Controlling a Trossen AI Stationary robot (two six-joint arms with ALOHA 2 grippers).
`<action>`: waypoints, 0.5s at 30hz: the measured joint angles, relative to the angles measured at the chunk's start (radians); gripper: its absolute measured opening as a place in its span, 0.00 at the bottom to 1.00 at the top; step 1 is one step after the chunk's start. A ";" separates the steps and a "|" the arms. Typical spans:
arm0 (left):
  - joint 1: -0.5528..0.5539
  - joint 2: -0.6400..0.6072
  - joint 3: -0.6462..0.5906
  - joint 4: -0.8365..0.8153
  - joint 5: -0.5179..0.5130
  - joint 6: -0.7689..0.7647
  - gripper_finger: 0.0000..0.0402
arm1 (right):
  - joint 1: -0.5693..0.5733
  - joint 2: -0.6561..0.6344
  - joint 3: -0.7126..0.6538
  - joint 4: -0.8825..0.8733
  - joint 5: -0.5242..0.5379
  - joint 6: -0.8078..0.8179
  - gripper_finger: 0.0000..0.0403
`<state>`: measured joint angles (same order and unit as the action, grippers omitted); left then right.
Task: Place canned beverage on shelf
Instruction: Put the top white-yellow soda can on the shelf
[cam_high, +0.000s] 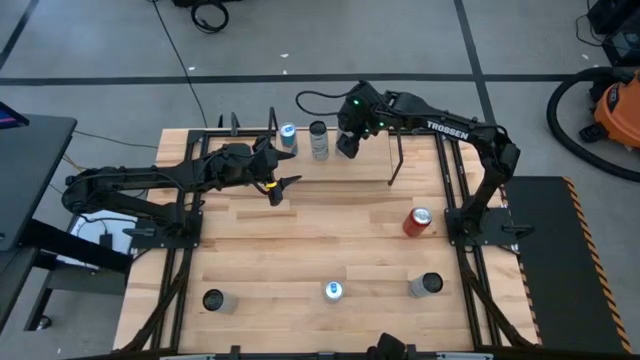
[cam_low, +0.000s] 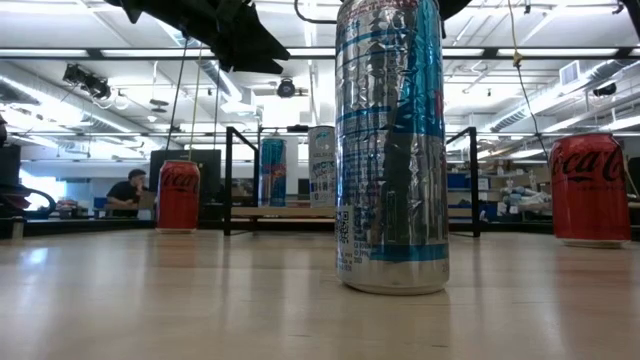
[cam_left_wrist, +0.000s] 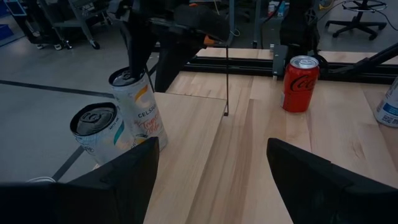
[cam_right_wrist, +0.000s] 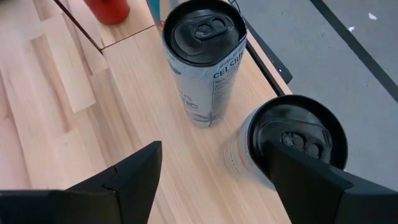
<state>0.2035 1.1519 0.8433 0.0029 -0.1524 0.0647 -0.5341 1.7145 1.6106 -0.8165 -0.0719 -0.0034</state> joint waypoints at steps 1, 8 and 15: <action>0.000 0.000 0.000 0.000 0.000 0.000 0.75 | 0.000 0.000 0.000 -0.003 0.000 -0.003 0.73; 0.000 0.000 0.000 0.000 0.000 0.000 0.75 | 0.000 -0.003 0.003 -0.038 0.000 -0.032 0.73; 0.000 0.000 0.000 0.000 0.000 0.000 0.75 | 0.000 -0.002 0.038 -0.105 0.001 -0.041 0.73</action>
<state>0.2038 1.1517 0.8433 0.0029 -0.1524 0.0647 -0.5343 1.7130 1.6489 -0.9215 -0.0711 -0.0444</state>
